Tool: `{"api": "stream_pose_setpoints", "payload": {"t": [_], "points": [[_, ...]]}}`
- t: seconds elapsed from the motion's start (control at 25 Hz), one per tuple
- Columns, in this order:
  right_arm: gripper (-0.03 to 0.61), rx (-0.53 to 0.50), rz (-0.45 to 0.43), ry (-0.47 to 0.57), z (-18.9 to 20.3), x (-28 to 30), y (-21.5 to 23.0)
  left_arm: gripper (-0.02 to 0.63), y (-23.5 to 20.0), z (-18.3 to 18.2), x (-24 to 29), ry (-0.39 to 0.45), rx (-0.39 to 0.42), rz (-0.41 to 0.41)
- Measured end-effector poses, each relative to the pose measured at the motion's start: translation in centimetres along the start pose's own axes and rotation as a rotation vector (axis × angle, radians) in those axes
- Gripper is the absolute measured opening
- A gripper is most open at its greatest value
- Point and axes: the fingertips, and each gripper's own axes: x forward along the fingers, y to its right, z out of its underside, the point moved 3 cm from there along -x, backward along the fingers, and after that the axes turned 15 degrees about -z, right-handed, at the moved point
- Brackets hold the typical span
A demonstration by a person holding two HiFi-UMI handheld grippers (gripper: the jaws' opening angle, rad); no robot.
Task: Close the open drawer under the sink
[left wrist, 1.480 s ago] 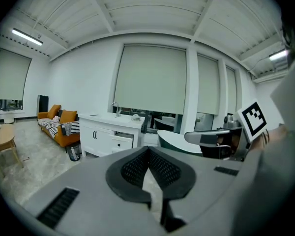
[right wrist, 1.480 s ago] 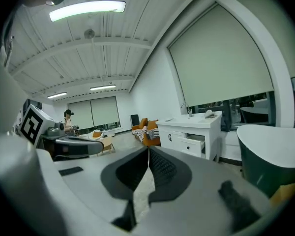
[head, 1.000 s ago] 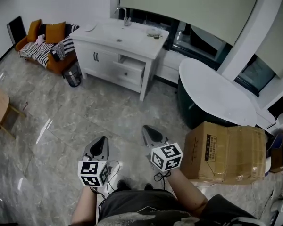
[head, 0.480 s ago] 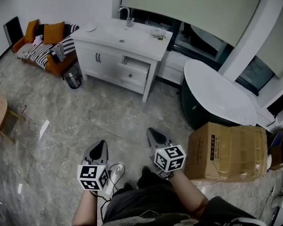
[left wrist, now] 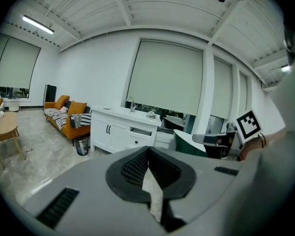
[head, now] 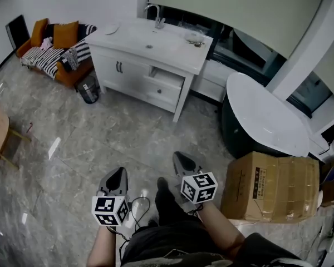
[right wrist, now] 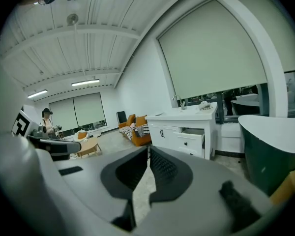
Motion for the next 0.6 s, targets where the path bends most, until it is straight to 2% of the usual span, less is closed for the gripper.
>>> {"api": "stream_pose_setpoints", "payload": {"t": [0.28, 0.6], "points": [[0.031, 0.037, -0.022, 0.000, -2.1, 5.2, 5.9, 0.015, 0.6, -2.5, 6.8, -0.014, 0.015, -0.014], [0.031, 0.053, -0.036, 0.010, -6.4, 10.8, 14.5, 0.015, 1.8, -6.0, 15.9, -0.040, 0.016, -0.049]]}}
